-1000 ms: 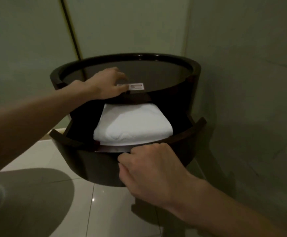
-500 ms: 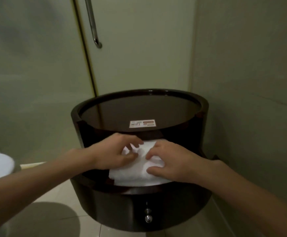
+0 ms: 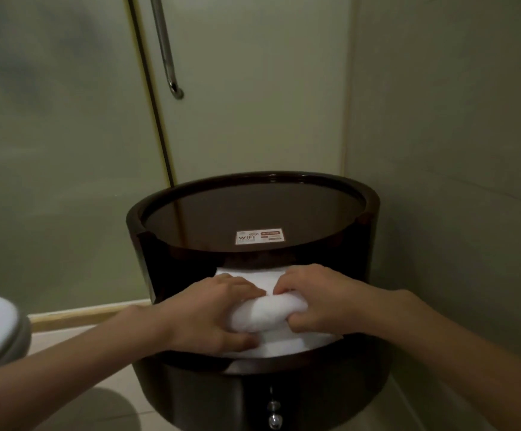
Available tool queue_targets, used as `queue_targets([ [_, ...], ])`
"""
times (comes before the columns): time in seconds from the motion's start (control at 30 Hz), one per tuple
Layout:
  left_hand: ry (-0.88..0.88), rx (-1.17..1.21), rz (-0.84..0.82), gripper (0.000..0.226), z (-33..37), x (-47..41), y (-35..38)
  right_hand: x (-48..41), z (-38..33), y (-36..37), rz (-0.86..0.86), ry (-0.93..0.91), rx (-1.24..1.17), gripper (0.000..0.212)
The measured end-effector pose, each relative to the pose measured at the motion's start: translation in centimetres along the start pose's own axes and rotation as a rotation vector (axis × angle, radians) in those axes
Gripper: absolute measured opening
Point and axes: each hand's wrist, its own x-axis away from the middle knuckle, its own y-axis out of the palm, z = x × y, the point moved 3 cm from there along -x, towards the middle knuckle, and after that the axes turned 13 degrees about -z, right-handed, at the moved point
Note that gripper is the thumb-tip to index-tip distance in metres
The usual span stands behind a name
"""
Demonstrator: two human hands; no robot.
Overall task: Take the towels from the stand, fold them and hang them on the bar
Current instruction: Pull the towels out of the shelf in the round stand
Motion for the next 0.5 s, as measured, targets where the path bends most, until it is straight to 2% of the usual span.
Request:
queue_targets([
  [0.07, -0.032, -0.010, 0.028, 0.065, -0.2, 0.1, -0.2, -0.1, -0.1, -0.8, 0.023, -0.020, -0.017, 0.031],
  [0.3, -0.122, 0.097, 0.258, 0.043, -2.5, 0.1, -3.8, -0.7, -0.2, -5.4, 0.165, -0.071, -0.094, 0.027],
  [0.4, -0.099, 0.180, 0.251, 0.037, -3.3, -0.5, -6.5, -1.1, -0.1, -7.6, 0.206, -0.076, -0.070, 0.035],
  [0.5, -0.067, 0.256, 0.211, 0.023, -4.1, -1.5, -9.1, -1.4, 0.3, -9.2, 0.175, -0.057, -0.033, 0.040],
])
